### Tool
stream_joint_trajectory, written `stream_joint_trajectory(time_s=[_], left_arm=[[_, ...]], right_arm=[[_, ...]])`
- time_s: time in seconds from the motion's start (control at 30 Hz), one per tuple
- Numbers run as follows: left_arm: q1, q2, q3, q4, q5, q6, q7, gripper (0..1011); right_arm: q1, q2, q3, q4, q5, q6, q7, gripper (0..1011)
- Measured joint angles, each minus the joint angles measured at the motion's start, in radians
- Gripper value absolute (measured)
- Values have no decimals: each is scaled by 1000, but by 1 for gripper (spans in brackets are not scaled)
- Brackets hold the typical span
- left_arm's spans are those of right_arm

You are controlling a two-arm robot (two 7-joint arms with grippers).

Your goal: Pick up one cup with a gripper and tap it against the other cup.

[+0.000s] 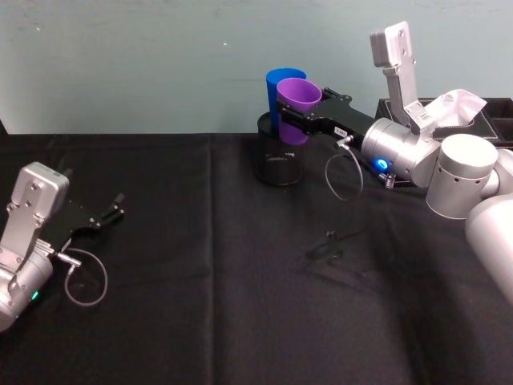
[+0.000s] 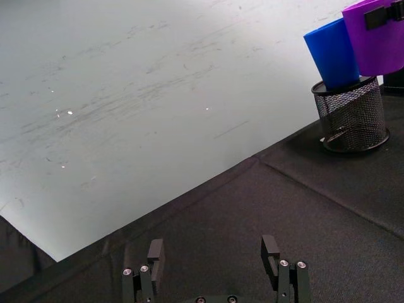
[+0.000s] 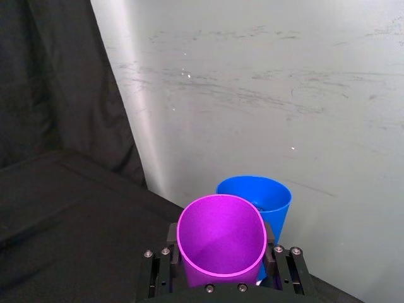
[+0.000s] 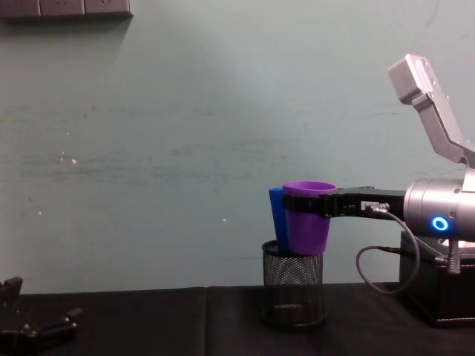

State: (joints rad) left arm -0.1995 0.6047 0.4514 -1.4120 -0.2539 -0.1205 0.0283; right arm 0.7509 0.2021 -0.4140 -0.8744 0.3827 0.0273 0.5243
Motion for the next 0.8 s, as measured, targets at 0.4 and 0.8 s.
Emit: stream_joint_trajectory(time_s=[0.4, 0.8], left_arm=[[0, 0, 0, 0, 0, 0, 0, 1000], [0, 0, 0, 0, 0, 0, 0, 1000]], right_arm=[[-1, 1, -1, -2, 1, 1, -1, 724], [-2, 1, -1, -2, 1, 1, -1, 724]])
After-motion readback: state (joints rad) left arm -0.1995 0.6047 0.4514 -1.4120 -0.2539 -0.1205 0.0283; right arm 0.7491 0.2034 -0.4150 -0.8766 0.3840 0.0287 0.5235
